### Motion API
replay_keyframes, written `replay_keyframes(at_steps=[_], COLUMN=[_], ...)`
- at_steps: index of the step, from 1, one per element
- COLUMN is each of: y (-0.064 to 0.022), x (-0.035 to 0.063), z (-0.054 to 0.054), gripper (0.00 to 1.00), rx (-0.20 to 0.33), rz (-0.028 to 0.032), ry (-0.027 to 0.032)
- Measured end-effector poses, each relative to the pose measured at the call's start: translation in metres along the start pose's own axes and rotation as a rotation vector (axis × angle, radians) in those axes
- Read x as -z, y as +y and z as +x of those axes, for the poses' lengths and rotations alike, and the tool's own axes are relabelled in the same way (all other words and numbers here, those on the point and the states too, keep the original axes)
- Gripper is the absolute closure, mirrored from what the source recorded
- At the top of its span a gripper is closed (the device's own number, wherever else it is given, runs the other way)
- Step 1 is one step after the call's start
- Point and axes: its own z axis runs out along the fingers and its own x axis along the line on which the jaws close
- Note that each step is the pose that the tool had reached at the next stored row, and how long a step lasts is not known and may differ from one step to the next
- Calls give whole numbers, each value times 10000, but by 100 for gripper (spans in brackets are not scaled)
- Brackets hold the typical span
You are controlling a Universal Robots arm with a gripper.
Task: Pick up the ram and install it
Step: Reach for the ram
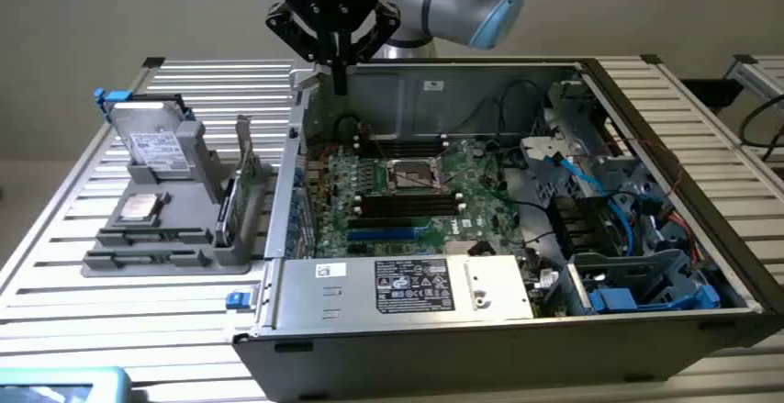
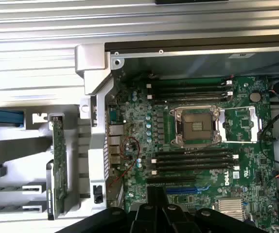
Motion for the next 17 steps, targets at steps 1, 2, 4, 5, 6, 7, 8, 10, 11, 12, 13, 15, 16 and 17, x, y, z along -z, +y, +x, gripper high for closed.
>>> replay_keyframes(at_steps=[1, 2, 4, 5, 6, 7, 8, 10, 11, 12, 13, 15, 16, 17], y=[0, 0, 0, 0, 0, 0, 0, 0, -2, -6, -10, -30, -42, -56], x=[0, 0, 0, 0, 0, 0, 0, 0, 0, 0, 1, 1, 2, 3], z=[0, 0, 0, 0, 0, 0, 0, 0, 0, 0, 2, 10, 24, 41], gripper=[89, 89, 89, 89, 89, 89, 89, 89, 89, 89, 89, 89, 89, 89], rx=[0, 0, 0, 0, 0, 0, 0, 0, 0, -1, -1, -1, -2, -1], rz=[0, 0, 0, -1, -1, 0, 0, 0, 1, 1, 3, 2, 2, 1], ry=[0, 0, 0, 0, 0, 0, 0, 0, 1, 2, 4, 5, 5, 5])
